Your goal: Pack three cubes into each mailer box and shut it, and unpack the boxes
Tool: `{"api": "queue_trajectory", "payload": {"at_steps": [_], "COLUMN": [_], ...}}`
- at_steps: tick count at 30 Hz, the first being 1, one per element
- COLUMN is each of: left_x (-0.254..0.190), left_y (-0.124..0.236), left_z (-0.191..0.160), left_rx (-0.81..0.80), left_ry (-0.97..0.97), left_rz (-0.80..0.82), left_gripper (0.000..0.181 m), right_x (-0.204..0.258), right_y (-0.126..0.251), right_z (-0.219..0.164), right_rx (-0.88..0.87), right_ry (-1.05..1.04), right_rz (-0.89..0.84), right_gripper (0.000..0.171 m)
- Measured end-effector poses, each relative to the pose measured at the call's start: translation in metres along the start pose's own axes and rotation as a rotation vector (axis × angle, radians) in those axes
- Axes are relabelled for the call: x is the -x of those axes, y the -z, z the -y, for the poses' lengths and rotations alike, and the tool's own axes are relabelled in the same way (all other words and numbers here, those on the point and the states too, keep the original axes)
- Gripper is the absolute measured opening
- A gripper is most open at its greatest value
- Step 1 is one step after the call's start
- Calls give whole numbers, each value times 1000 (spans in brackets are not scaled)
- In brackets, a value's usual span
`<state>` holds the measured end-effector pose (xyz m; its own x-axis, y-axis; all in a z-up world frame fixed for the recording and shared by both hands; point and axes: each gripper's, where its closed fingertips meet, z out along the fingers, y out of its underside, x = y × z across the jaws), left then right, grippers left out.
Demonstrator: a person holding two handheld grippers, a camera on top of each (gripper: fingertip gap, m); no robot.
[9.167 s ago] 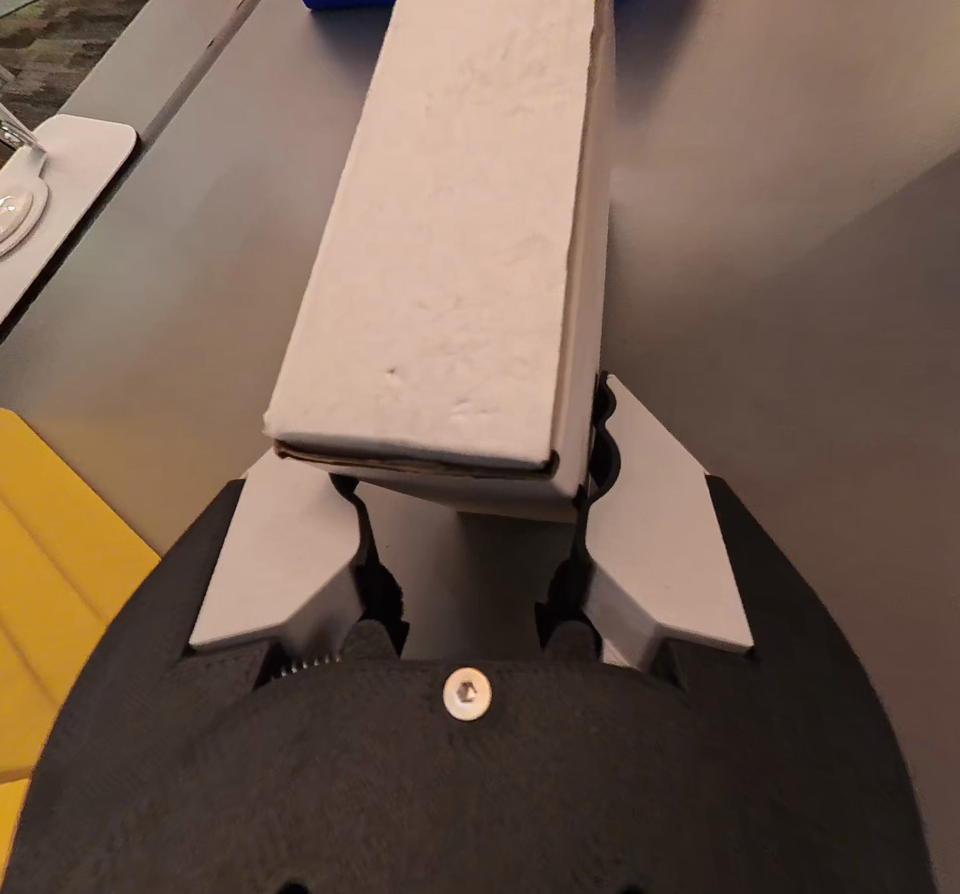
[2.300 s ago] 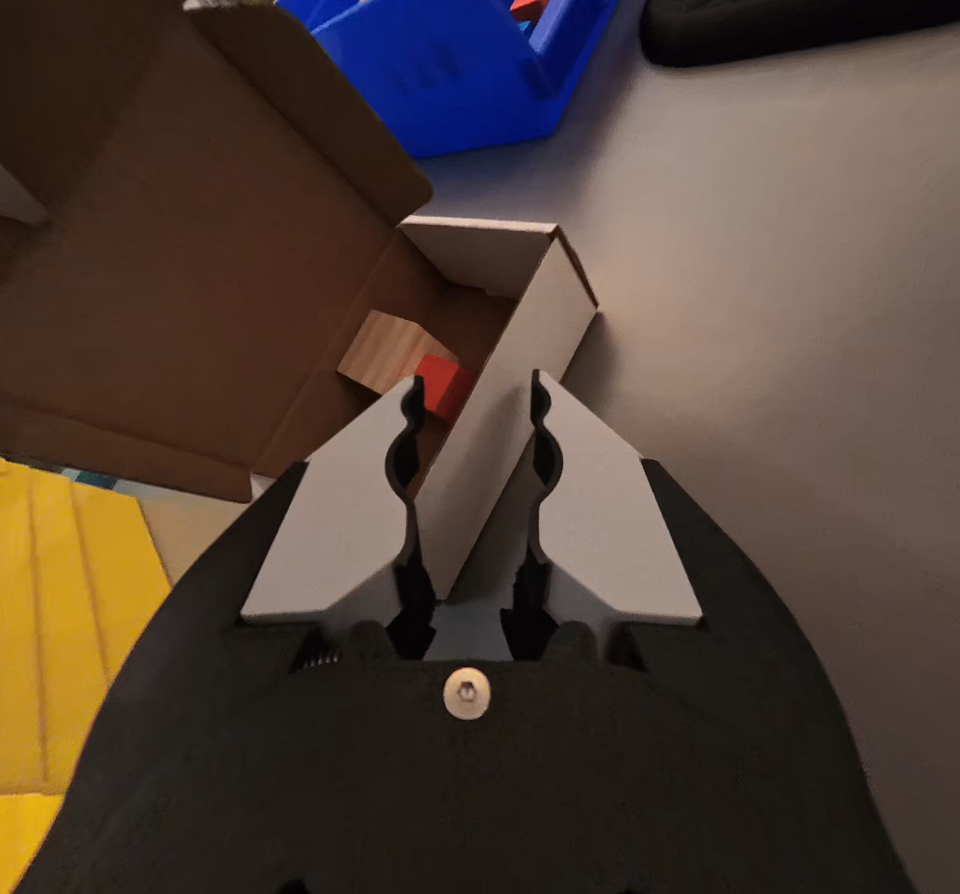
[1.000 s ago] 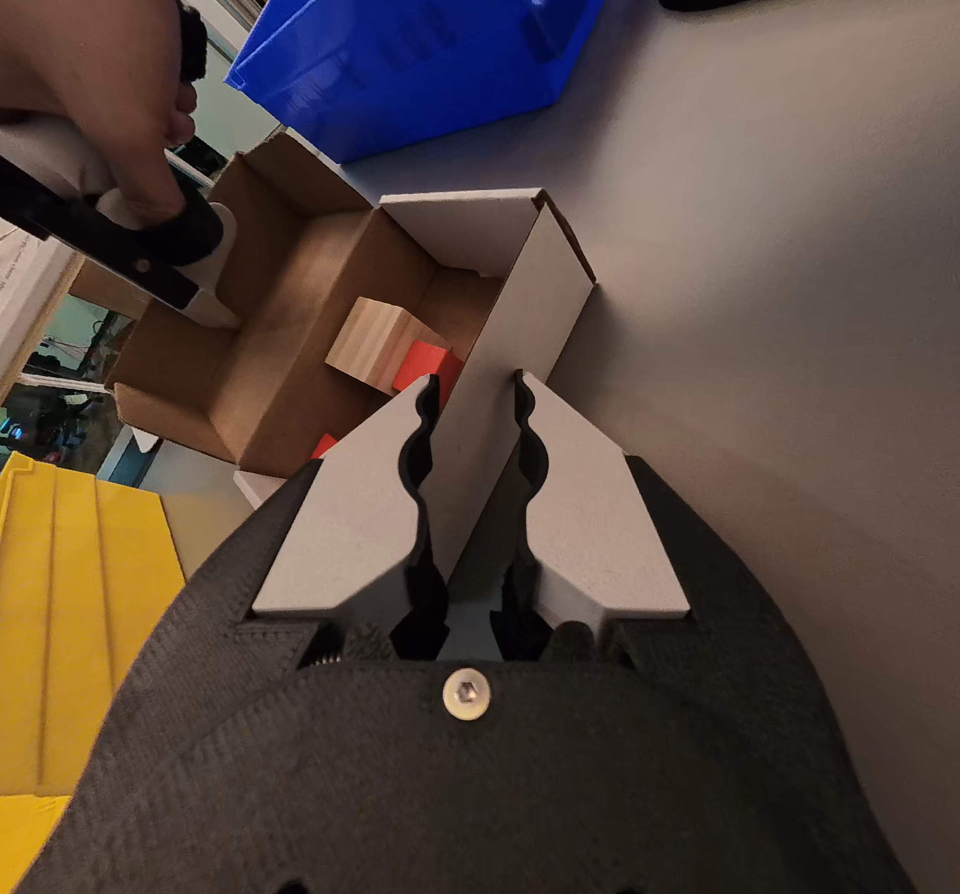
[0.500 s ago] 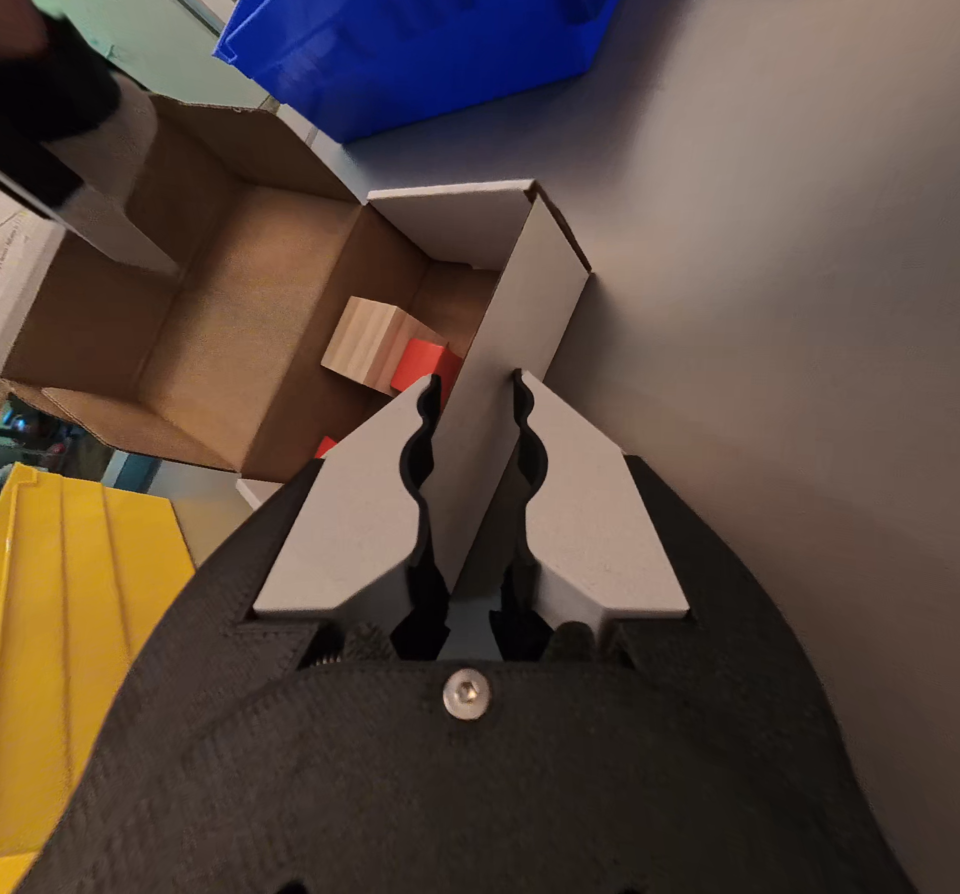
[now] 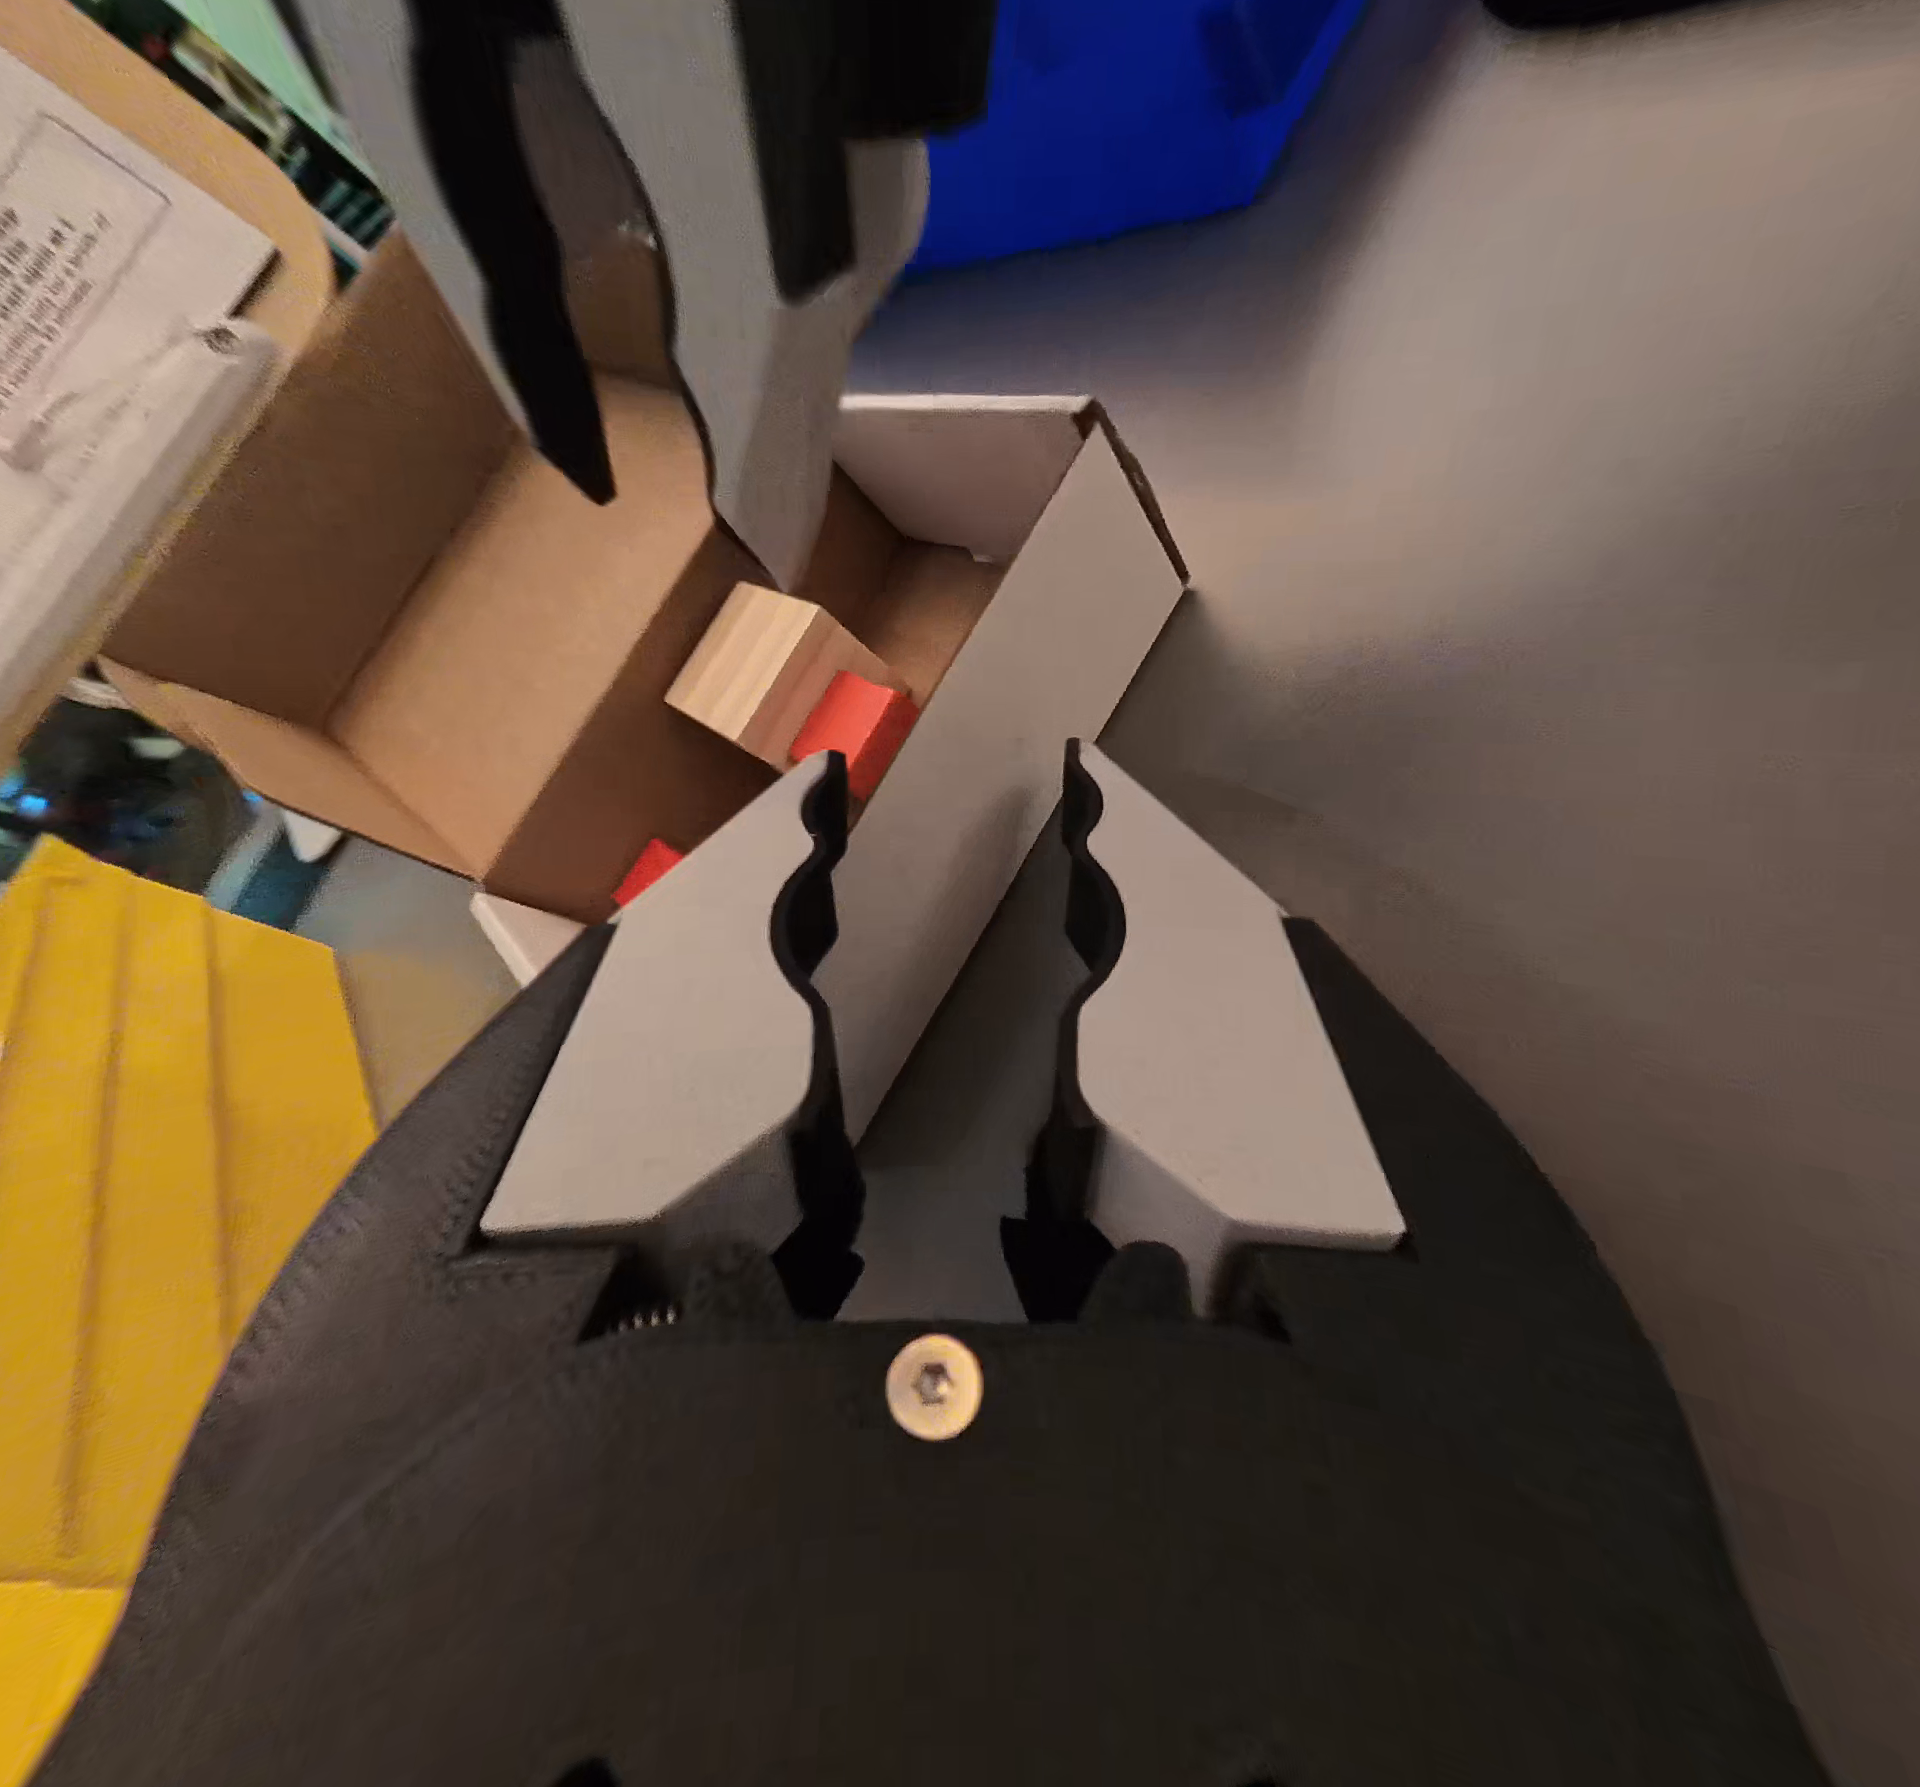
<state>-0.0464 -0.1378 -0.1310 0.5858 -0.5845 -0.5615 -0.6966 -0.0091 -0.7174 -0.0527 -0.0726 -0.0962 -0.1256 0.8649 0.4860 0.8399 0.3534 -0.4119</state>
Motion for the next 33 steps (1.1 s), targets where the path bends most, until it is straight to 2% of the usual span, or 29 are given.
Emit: {"api": "queue_trajectory", "payload": {"at_steps": [5, 7, 12, 20, 23, 27, 30, 33], "left_x": [4, 4, 4, 5, 4, 4, 4, 4], "left_y": [1, 1, 0, -1, -1, -1, -1, 0], "left_z": [-2, -1, 0, -1, -1, -1, -1, -1], "left_rx": [-19, -26, -34, -26, -27, -26, -27, -26], "left_ry": [97, 114, 130, 98, 100, 94, 95, 90], "left_rz": [-34, -39, -47, -25, -27, -25, -27, -25], "left_gripper": [33, 33, 34, 33, 33, 34, 34, 34], "right_x": [0, 1, 7, 18, 13, 16, 16, 15], "right_y": [-20, -25, -36, -30, -32, -39, -41, -40], "right_z": [-2, -2, -10, -10, -8, -9, -11, -10], "right_rx": [36, 55, 107, 120, 114, 143, 168, 179], "right_ry": [-24, -25, -58, -100, -110, -175, -180, -191], "right_rz": [36, 63, 129, 202, 189, 267, 306, 334], "right_gripper": [42, 37, 37, 30, 42, 54, 40, 40]}}
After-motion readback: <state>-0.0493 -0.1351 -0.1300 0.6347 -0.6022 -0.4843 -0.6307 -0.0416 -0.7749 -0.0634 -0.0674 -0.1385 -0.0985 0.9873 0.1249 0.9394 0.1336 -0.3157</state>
